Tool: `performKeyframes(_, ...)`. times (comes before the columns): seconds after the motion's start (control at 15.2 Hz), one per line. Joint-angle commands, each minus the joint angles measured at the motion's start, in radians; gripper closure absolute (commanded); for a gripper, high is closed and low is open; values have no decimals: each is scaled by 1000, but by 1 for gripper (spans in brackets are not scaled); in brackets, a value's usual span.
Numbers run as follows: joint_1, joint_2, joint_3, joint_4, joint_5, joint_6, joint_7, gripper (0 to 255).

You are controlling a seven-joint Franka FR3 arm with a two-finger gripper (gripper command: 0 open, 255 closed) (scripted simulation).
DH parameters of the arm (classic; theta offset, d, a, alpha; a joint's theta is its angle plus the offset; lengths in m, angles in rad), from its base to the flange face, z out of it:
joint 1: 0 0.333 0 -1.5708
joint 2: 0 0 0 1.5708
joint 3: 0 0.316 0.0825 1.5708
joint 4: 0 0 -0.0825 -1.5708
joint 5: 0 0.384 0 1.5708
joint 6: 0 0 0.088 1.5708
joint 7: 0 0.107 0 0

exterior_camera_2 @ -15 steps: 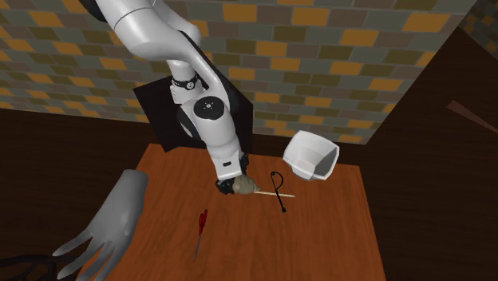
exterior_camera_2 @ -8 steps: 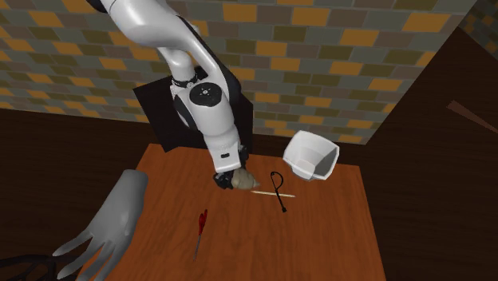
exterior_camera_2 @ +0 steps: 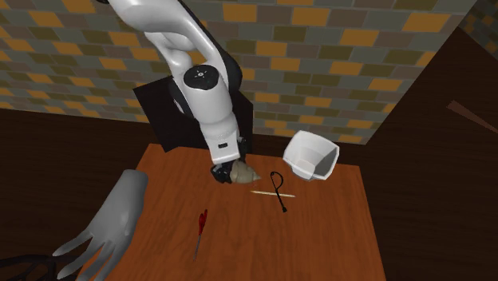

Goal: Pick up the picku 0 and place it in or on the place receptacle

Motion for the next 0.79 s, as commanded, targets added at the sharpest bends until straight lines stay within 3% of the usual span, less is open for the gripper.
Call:
performKeyframes(0.0,-12,-17,16,6,18,-19,-9,255)
performKeyframes(0.13,6,-23,22,8,20,-24,12,255)
performKeyframes(0.73,235,20,-4,59,-51,-31,246,255)
